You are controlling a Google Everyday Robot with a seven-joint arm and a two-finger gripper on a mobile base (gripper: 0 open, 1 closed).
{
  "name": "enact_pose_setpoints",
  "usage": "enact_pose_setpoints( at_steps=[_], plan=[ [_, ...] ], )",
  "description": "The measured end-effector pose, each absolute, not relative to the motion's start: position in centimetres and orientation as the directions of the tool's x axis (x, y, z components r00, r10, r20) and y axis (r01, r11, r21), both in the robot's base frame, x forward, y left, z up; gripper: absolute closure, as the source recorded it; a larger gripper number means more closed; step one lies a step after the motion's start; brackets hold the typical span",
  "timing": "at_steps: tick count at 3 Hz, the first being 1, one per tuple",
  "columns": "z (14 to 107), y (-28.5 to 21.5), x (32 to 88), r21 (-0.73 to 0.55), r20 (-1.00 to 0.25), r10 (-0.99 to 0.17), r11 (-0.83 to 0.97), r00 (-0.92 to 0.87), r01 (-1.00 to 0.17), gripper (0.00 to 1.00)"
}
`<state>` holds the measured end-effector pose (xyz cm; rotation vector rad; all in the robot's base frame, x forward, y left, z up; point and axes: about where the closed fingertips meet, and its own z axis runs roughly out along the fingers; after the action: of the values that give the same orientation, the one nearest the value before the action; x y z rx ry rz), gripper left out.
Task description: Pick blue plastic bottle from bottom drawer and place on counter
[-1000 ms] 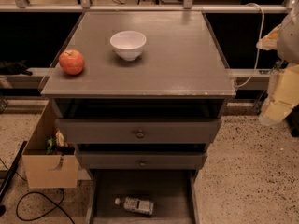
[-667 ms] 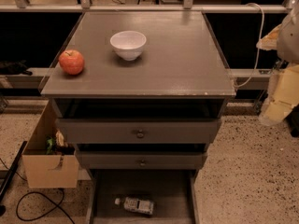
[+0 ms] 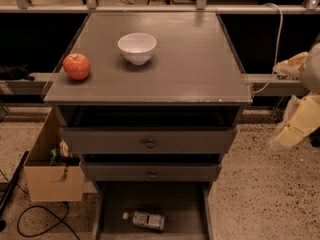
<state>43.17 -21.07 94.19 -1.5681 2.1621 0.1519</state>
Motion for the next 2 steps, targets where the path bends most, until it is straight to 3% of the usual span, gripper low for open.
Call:
enact_pose_setpoints(
  at_steps=[2],
  plan=[
    [87.9, -19.6, 41.9, -0.093, -0.717, -0.676, 0.334, -0.17, -0.938, 0.0]
  ],
)
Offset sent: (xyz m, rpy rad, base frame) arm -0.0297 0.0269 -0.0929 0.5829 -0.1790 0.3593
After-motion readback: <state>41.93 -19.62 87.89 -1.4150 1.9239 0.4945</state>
